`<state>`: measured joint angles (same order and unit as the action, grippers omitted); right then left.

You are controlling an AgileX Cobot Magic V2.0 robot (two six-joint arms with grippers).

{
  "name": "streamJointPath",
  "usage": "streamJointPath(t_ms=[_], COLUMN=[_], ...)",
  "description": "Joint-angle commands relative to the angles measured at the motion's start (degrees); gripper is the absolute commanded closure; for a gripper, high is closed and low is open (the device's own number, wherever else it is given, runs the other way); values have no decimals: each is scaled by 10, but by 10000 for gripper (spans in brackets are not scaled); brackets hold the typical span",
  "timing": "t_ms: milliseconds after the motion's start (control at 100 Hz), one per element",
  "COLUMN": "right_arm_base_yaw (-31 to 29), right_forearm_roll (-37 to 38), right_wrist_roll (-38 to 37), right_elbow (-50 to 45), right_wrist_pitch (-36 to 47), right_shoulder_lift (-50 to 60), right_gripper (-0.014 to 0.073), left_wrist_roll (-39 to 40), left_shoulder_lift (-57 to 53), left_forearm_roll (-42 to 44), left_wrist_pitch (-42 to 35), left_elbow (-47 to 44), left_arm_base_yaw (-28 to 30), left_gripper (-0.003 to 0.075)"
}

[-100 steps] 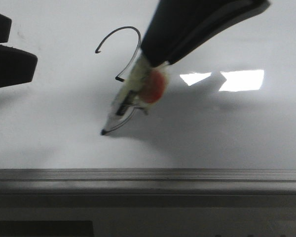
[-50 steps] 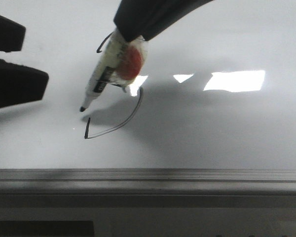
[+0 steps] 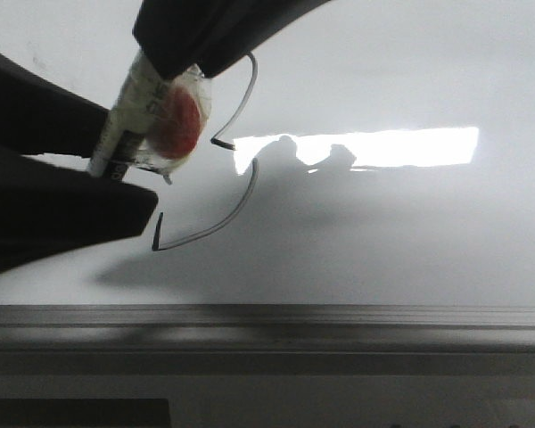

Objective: Write number 3 on whiteboard

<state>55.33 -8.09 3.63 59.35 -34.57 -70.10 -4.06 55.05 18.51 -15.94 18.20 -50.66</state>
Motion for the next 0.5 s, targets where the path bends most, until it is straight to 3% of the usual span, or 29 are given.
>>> streamJointPath(t_ms=[0, 90, 360, 410, 490], right_arm_base_yaw=[2, 2, 2, 2, 2], right_forearm_roll=[-7, -7, -11, -11, -11], right_wrist_roll=[4, 4, 4, 4, 4], right_elbow=[21, 21, 21, 21, 21], right_wrist_pitch=[31, 31, 32, 32, 35], right_shoulder_lift=[17, 17, 17, 17, 17], right_gripper=[658, 658, 650, 587, 379], left_wrist_roll=[5, 5, 6, 6, 6], left_shoulder_lift=[-2, -2, -2, -2, -2], left_forearm_roll=[-14, -14, -14, -14, -15], left_wrist_pitch=[-55, -55, -55, -55, -51], left_elbow=[15, 15, 15, 15, 15], left_arm_base_yaw=[-4, -4, -4, -4, -4], left_gripper=[544, 739, 741, 741, 741])
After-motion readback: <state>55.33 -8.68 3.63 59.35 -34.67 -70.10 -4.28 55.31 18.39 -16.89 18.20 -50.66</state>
